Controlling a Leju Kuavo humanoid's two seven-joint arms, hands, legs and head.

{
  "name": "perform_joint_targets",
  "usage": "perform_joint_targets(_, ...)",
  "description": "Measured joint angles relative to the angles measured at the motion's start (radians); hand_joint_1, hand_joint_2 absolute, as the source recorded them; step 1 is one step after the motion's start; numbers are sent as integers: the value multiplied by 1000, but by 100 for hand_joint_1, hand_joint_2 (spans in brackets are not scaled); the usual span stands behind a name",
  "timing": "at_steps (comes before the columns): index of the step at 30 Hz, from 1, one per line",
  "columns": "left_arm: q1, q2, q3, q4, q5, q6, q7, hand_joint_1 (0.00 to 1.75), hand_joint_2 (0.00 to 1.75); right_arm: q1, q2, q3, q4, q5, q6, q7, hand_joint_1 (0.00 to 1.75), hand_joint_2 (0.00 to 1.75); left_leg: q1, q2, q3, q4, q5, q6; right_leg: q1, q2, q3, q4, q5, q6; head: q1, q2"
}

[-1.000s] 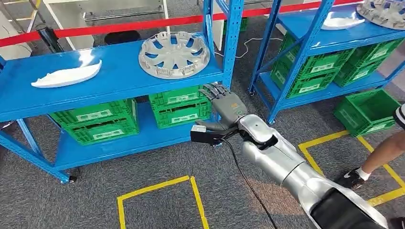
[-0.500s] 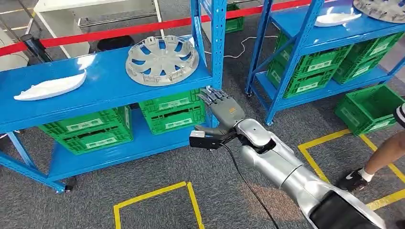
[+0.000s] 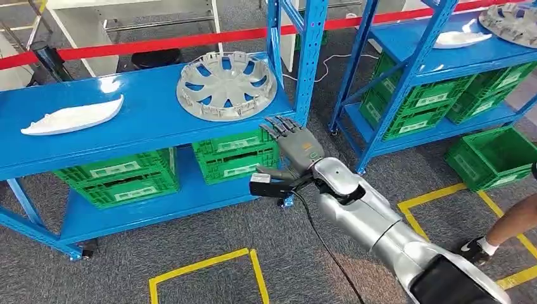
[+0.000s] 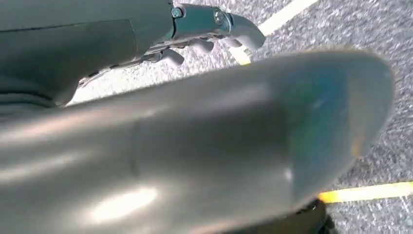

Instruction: Take the parts from the cabinet and place them on the table.

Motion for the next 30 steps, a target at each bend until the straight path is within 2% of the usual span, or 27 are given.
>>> perform_joint_targets(1,0,0,0,0,0,0,-1,0,0,-6,2,0,-1,0,0,-5,0,0,1,0,11,3,-9,-4,-1,-1,35,-93,61,-2,0,0)
perform_joint_targets(2,0,-1,0,0,2,2,-2,0,0,-11,5,0,-3,-1,0,-10,0,0,1,0,13,5,-19,-9,-1,-3,63,-176,101,-4,0,0)
perform_joint_targets(3,-4,-1,1,0,4,4,-5,0,0,-17,12,0,-4,-2,0,-13,0,0,-5,1,11,9,-28,-18,6,-4,80,-187,78,-7,-1,0)
perform_joint_targets(4,-6,-1,2,0,5,7,-6,0,0,-21,26,0,-8,-2,5,-17,0,0,-4,1,9,8,-29,-23,5,-1,81,-192,72,-19,0,0)
perform_joint_targets(6,-7,-3,11,0,10,10,-8,0,0,-26,45,0,-14,-2,10,-20,0,0,-2,3,19,-3,-30,-35,11,2,81,-194,67,-30,-2,0)
perform_joint_targets(8,-9,-3,16,-2,14,14,-10,0,0,-39,69,0,-21,-3,16,-23,0,0,0,4,23,10,-41,-48,2,4,96,-209,69,-45,-3,0)
perform_joint_targets(9,-10,-6,16,-2,14,15,-11,0,0,-48,79,0,-24,-6,17,-24,0,0,-1,4,1,52,-61,-52,0,2,101,-211,65,-53,-5,0)
perform_joint_targets(11,-11,-7,17,-2,14,18,-12,0,0,-60,100,1,-26,-10,21,-29,0,0,2,4,-91,213,-127,-60,1,1,109,-211,57,-60,-6,0)
perform_joint_targets(12,-9,-7,18,-1,14,19,-10,0,0,-61,107,3,-26,-12,28,-30,0,0,2,3,-142,293,-146,-63,1,1,115,-211,52,-61,-6,0)
perform_joint_targets(13,-7,-7,18,-1,14,19,-7,0,0,-61,112,5,-26,-13,33,-31,0,0,2,4,-171,324,-138,-63,1,1,121,-211,47,-60,-6,0)
perform_joint_targets(14,-5,-7,18,-1,14,19,-6,0,0,-61,117,6,-26,-15,34,-33,0,0,3,4,-174,304,-103,-64,0,2,130,-211,41,-59,-6,0)
perform_joint_targets(15,-5,-7,18,-1,14,19,-6,0,0,-62,120,6,-26,-17,35,-32,0,0,4,4,-157,245,-52,-63,-1,2,140,-210,34,-56,-6,0)
perform_joint_targets(17,-5,-6,18,-1,11,19,-6,0,0,-63,127,7,-28,-18,35,-29,0,0,8,6,-84,56,64,-63,-3,2,161,-208,16,-47,-6,0)
perform_joint_targets(18,-5,-9,18,2,10,19,-5,0,0,-65,127,7,-28,-19,36,-24,0,0,5,5,-67,29,49,-65,5,3,161,-205,9,-38,-8,0)
perform_joint_targets(19,-9,-10,18,2,5,19,-4,0,0,-68,127,7,-28,-19,37,-22,0,0,3,3,-67,21,46,-48,7,5,158,-204,7,-33,-13,0)
perform_joint_targets(21,-7,-10,18,2,1,19,-1,0,0,-68,127,8,-28,-19,37,-21,0,0,0,3,-69,23,42,-35,6,5,161,-211,7,-26,-8,0)
perform_joint_targets(23,-6,-13,18,1,-1,19,0,0,0,-69,127,8,-29,-19,36,-20,0,0,5,3,-62,17,41,-16,2,2,162,-206,-3,-11,-8,0)
perform_joint_targets(24,-7,-12,18,1,-1,19,0,0,0,-72,127,8,-30,-19,35,-20,0,0,5,3,-59,17,38,-9,2,0,147,-167,-21,-9,-7,0)
perform_joint_targets(25,-8,-11,18,1,-1,19,0,0,0,-75,127,8,-30,-19,35,-20,0,0,5,3,-58,17,36,-5,3,0,111,-99,-52,-7,-5,0)
perform_joint_targets(27,-10,-11,18,1,-1,18,-2,0,0,-71,127,9,-30,-19,36,-19,0,0,1,3,-56,17,31,1,4,0,14,69,-114,-6,-5,0)
perform_joint_targets(28,-9,-11,18,1,-1,18,-3,0,0,-68,127,9,-30,-19,36,-18,0,0,-1,3,-54,18,28,3,4,0,-22,120,-117,-8,-4,0)
perform_joint_targets(29,-8,-11,18,1,-1,17,-5,0,0,-65,127,9,-30,-19,37,-15,0,0,-3,2,-50,18,26,3,5,0,-30,111,-92,-11,-5,0)
perform_joint_targets(30,-8,-11,18,1,-1,16,-7,0,0,-65,127,9,-30,-19,37,-16,0,0,-6,1,-45,19,22,3,7,0,-14,56,-45,-18,-3,0)
